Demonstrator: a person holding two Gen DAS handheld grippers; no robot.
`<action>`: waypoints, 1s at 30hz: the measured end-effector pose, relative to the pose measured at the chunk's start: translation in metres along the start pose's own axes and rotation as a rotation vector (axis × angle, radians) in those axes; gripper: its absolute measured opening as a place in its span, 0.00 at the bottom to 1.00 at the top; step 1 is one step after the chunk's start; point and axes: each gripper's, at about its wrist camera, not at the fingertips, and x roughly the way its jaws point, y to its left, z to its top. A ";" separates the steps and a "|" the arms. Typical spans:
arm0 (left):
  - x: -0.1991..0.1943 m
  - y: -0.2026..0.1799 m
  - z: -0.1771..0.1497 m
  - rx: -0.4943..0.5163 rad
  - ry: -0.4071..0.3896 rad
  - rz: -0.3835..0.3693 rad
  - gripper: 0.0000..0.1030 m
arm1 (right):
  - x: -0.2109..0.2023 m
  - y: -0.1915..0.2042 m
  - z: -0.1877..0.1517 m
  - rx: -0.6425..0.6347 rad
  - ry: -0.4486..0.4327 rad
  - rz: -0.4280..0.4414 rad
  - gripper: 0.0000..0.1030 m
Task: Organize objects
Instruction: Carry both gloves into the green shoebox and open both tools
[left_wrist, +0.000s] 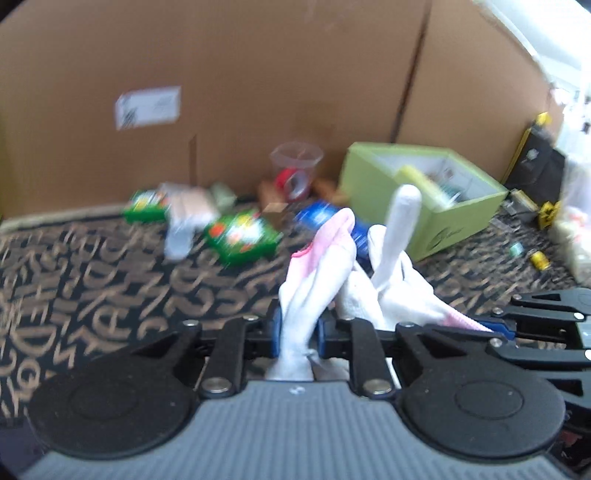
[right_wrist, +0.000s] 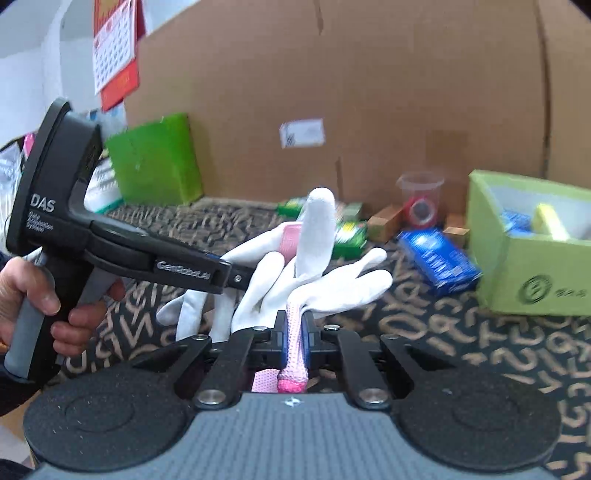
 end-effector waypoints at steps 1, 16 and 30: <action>-0.002 -0.008 0.008 0.014 -0.019 -0.014 0.17 | -0.008 -0.004 0.003 0.000 -0.021 -0.015 0.09; 0.064 -0.128 0.138 0.047 -0.110 -0.248 0.17 | -0.086 -0.104 0.057 0.052 -0.241 -0.367 0.09; 0.212 -0.189 0.190 0.040 -0.028 -0.223 0.18 | -0.044 -0.230 0.087 0.064 -0.245 -0.565 0.09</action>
